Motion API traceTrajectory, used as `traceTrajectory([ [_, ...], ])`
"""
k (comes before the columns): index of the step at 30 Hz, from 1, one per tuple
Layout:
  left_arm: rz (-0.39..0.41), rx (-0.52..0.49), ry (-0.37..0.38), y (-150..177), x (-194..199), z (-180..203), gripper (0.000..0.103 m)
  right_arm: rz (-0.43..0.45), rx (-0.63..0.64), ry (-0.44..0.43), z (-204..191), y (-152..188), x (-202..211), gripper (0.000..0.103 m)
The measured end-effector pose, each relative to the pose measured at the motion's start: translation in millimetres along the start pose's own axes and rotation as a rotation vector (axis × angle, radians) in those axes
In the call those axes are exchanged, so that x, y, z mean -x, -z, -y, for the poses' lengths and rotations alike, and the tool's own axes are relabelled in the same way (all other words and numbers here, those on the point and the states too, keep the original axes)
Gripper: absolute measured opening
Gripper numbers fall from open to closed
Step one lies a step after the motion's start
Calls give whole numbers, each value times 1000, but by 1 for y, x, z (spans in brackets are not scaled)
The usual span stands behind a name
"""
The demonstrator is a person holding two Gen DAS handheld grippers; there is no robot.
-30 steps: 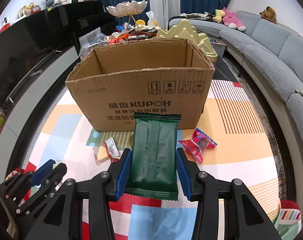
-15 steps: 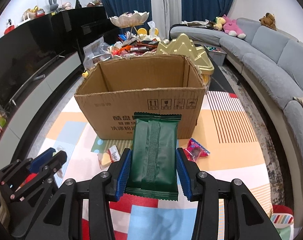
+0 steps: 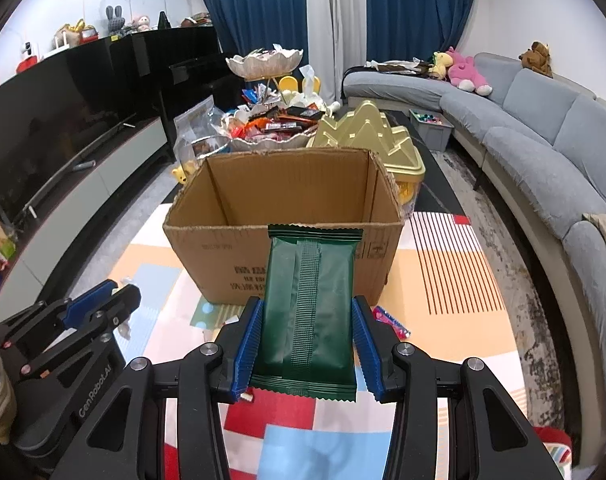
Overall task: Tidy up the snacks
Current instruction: 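Lift and carry the green candy and dark green packet over the box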
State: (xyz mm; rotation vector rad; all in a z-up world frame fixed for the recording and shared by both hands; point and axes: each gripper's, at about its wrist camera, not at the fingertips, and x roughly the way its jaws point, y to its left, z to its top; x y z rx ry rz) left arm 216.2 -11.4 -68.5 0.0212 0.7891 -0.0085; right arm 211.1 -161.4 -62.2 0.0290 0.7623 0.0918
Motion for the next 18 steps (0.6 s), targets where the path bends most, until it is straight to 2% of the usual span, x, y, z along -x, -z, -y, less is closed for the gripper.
traceTrajectory([
  [18,50,-2,18,-44,-4,6,19,39,6,6,3,-30,4,46],
])
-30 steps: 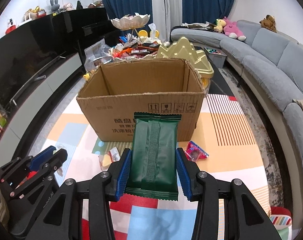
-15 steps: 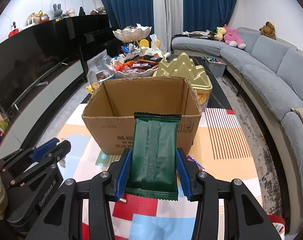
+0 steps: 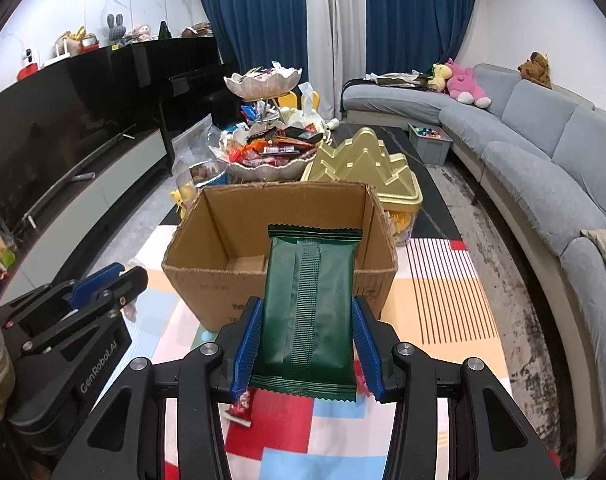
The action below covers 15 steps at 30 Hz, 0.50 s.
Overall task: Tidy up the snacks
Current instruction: 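Lift and carry the green candy and dark green packet over the box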
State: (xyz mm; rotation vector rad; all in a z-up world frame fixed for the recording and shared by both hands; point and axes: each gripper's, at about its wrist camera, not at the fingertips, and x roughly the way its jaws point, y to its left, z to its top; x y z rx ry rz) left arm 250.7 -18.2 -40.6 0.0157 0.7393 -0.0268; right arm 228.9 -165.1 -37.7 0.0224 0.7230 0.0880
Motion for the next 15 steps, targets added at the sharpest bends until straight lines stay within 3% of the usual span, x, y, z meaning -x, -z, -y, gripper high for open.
traceTrajectory([
  [15,20,-20,14,-41,-28,12,19,24,20,7,8,-36,-21,46],
])
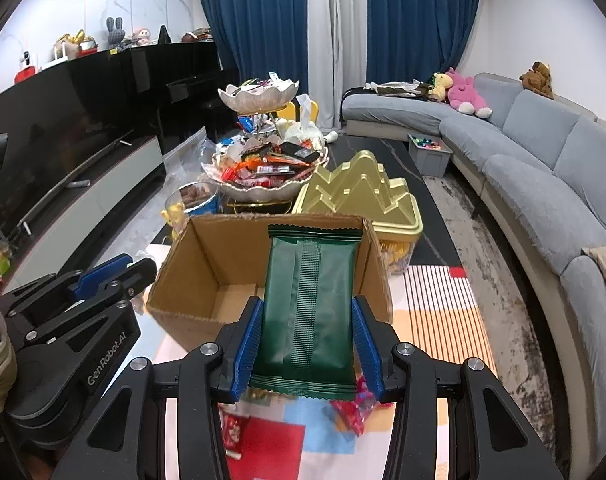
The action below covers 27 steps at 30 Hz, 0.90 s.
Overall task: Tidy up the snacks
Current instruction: 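Lift and carry the green candy and dark green packet over the box, then open both tools to drop the candy and packet into the box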
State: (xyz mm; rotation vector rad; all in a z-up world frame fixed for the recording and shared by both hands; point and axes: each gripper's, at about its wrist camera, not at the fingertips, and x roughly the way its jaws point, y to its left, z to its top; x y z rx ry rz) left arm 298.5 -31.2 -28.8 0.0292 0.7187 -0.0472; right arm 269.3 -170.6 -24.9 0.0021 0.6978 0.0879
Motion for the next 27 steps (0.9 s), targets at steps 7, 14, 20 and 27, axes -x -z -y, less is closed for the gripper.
traceTrajectory([
  [7,-3,-11,-5,-15,-21,2,19,-4,11,-2,1,-14,-20,46],
  [14,-21,-12,-11,-24,-45,1,19,-16,20,-5,3,-28,-41,46],
  [20,-39,-15,-17,-26,-63,0,19,-32,32,-7,4,-34,-60,46],
  [27,-67,-10,-14,-26,-79,-1,19,-60,36,-5,6,-35,-78,46],
])
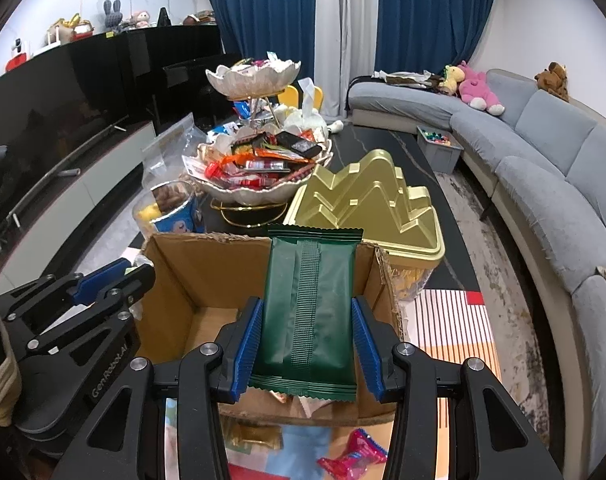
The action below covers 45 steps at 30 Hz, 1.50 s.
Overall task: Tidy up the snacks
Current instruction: 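Open both tools to drop the candy and packet into the box, then withdraw both open tools and move toward the red snacks on the mat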
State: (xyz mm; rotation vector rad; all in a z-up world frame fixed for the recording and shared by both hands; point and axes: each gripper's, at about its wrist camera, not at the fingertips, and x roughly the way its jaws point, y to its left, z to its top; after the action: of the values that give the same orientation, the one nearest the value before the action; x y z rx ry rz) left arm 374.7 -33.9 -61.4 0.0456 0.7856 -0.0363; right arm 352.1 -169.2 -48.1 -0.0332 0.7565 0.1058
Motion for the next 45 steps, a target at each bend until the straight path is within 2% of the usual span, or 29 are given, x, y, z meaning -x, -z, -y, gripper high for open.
traceTrajectory([
  [1,-2,0,1,0,-1,0,20,-3,3,-1,0,0,-2,46],
  [3,-11,-5,4,0,-4,1,27,-7,1,-10,1,-1,-4,46],
  [5,-6,-7,-4,0,-4,1,43,-6,-3,-9,3,-3,-4,47],
  [9,8,-8,-12,0,1,0,56,9,-19,1,7,-4,-1,68],
  [11,18,-9,-24,0,4,-1,60,15,-22,10,8,-4,2,70],
  [31,88,-16,-38,-4,64,-1,63,78,-16,23,5,-3,59,71],
  [45,119,-18,-39,9,103,3,63,114,-19,29,9,10,96,71],
])
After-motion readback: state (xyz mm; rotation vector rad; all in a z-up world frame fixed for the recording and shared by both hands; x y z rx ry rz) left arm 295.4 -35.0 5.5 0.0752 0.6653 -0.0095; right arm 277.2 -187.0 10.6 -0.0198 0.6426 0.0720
